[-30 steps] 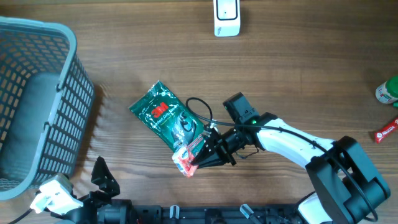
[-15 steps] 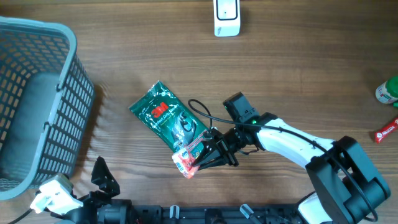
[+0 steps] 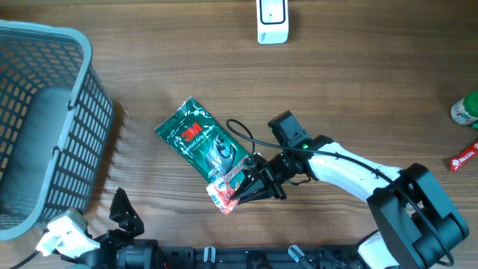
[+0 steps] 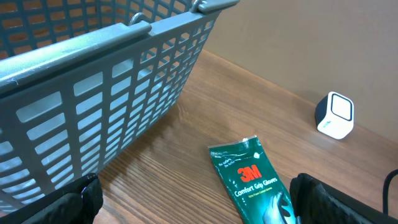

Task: Scan the item barcode
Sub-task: 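Grasp the red-white packet with the right gripper and lift it, then raise the red-white packet up to the white scanner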

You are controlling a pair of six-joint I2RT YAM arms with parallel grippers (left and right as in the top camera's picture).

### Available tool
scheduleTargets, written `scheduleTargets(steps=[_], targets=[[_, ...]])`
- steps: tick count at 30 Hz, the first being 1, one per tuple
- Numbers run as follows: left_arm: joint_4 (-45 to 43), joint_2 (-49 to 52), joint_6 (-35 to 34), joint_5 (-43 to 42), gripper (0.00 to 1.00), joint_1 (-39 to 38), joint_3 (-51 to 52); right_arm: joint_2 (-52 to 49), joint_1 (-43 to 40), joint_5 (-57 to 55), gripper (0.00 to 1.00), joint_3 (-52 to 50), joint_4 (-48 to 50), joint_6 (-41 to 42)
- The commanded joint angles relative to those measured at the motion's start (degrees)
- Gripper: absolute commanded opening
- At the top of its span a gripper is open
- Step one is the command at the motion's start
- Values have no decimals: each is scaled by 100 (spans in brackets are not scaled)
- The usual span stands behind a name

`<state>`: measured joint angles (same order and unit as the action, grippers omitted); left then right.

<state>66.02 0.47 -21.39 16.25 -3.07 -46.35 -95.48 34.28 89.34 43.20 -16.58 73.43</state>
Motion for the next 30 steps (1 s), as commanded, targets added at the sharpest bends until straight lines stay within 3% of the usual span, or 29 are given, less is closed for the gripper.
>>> scheduleTargets(steps=[1, 3, 5, 6, 9, 11, 14, 16, 20, 22, 30], targets=[[-20, -20, -28, 31, 100, -26, -4, -28, -31, 369, 4, -52, 24, -125], [-20, -20, -28, 33, 100, -26, -4, -31, -31, 321, 4, -52, 170, -175], [-20, -20, -28, 31, 100, -26, -4, -31, -28, -682, 4, -52, 1193, -1045], [-20, -20, -28, 31, 100, -26, -4, -28, -28, -1075, 4, -52, 1285, -1515], [-20, -20, -28, 31, 100, -26, -4, 50, -28, -2299, 5, -50, 1257, -1867], [-20, -20, -28, 31, 100, -26, -4, 264, -28, -2852, 4, 0, 890, -1956], [-20, -20, -28, 31, 100, -26, -4, 1362, -28, -4214, 5, 334, -619, -2302], [-20, -20, -28, 31, 100, -26, -4, 2048, -28, -4909, 5, 527, -1132, -2374], [-20, -20, -28, 33, 100, -26, -4, 3274, -28, -6518, 5, 555, -1176, -2317], [-20, -20, -28, 31, 100, -26, -4, 3368, -28, -7318, 5, 555, -1178, -2649], [-20, -20, -28, 31, 100, -26, -4, 2785, -28, -8129, 4, 553, -1167, -2697]])
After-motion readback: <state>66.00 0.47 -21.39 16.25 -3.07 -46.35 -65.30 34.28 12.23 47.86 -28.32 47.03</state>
